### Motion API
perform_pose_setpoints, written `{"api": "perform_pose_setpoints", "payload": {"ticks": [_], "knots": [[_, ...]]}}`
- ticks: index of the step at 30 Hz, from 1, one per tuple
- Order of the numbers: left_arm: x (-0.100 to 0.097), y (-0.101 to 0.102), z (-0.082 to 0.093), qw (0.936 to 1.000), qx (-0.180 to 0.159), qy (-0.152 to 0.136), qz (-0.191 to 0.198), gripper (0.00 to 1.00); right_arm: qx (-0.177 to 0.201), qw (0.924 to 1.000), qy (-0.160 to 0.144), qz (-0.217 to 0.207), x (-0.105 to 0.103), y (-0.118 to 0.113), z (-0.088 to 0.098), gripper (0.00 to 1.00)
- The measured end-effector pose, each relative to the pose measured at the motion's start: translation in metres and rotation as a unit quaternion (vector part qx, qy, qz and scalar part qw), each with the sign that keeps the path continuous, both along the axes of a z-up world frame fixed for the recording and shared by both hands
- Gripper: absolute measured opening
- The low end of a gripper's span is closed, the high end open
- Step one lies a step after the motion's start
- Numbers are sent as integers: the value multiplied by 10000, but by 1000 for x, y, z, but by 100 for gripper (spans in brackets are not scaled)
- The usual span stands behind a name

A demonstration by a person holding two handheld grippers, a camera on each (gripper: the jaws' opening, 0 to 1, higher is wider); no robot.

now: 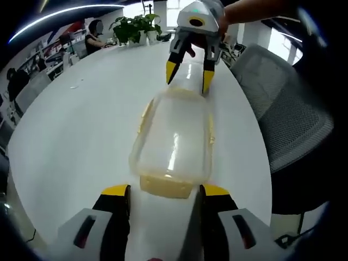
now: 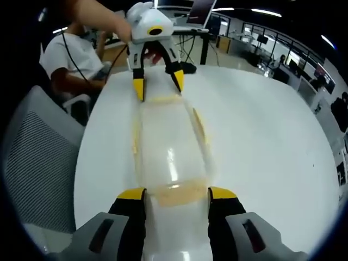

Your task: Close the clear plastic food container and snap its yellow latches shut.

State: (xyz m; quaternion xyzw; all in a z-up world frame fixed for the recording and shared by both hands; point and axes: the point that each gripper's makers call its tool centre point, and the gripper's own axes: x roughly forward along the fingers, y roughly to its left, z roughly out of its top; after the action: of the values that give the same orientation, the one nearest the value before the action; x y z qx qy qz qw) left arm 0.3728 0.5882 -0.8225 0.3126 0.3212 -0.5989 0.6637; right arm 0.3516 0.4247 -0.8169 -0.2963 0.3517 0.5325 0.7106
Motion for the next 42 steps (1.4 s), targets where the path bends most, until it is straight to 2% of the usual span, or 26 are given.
{"api": "perform_pose_setpoints", "payload": {"ticks": [8, 21, 25, 29, 32, 42], "knots": [[-3, -1, -4, 9997, 96, 7, -223, 50, -254, 9995, 89, 173, 4, -6, -9, 43], [-5, -5, -10, 9982, 220, 6, -566, 47, -375, 9979, 194, 485, 4, -2, -14, 43], [-5, -7, -11, 9981, 220, 60, -566, 47, -510, 9964, 272, 627, 1, -2, -21, 41], [-5, -7, -10, 9980, 218, 70, -597, 46, -452, 9962, 320, 668, 1, -4, -20, 41], [-4, -7, -9, 9976, 222, 78, -644, 40, -456, 9955, 326, 759, 1, -4, -20, 40], [-5, -10, -12, 9968, 327, 81, -731, 40, -633, 9946, 334, 746, 1, -4, -20, 40]]}}
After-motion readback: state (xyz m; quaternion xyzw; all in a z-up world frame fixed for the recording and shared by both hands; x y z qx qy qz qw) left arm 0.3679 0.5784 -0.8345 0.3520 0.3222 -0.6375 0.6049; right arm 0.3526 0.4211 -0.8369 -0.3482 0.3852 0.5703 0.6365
